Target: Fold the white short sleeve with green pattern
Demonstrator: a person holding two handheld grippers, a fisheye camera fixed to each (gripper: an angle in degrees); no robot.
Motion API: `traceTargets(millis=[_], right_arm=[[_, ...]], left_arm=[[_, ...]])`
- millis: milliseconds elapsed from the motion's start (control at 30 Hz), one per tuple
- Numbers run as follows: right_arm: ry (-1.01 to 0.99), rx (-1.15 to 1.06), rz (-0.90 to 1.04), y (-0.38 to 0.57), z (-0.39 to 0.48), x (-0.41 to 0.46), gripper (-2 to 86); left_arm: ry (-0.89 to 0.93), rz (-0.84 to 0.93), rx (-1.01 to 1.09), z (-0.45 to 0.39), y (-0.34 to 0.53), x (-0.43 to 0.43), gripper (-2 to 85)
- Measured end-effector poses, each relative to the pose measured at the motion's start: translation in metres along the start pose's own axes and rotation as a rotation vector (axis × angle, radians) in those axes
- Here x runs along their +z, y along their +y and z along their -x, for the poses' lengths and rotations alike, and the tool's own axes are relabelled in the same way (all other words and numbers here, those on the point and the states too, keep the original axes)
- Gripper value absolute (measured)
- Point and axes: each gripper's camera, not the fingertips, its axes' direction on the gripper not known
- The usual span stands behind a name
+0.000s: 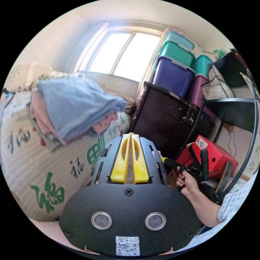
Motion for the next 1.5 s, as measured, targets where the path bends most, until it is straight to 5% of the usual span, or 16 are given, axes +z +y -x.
traceTargets(millis=[333,733,967,1133,1233,1300,1500], right_arm=[[-0.285,-0.423,-0.437,-0.028,0.120,-0.204,-0.4],[-0.630,-0.706,-0.653,-0.013,0.295,-0.317,-0.4],[-0.751,-0.936,-0.336,-0.029,0.497,-0.251,-0.1],[-0.805,-1.025,0.109,0.004,0.653,-0.117,0.8],[-0.892,-0.899,0.391,0.017,0.689,-0.044,3.6],[-1.120,-0.906,0.439,0.004,0.676,-0.039,5.2],[-1.458,-1.323,0.452,0.001,0.598,-0.105,7.3]], left_arm=[[-0.292,-0.442,0.290,-0.040,-0.050,-0.346,-0.8],[-0.907,-0.467,0.553,-0.126,0.017,-0.589,-0.8],[-1.175,-0.330,0.367,0.006,0.050,-0.608,-0.7],[-1.422,0.063,-0.022,0.246,0.110,-0.581,0.0],[-1.424,0.267,-0.207,0.351,0.163,-0.566,0.9],[-1.373,0.218,-0.210,0.365,0.183,-0.570,1.6],[-0.746,0.331,0.015,0.344,0.195,-0.511,6.1]])
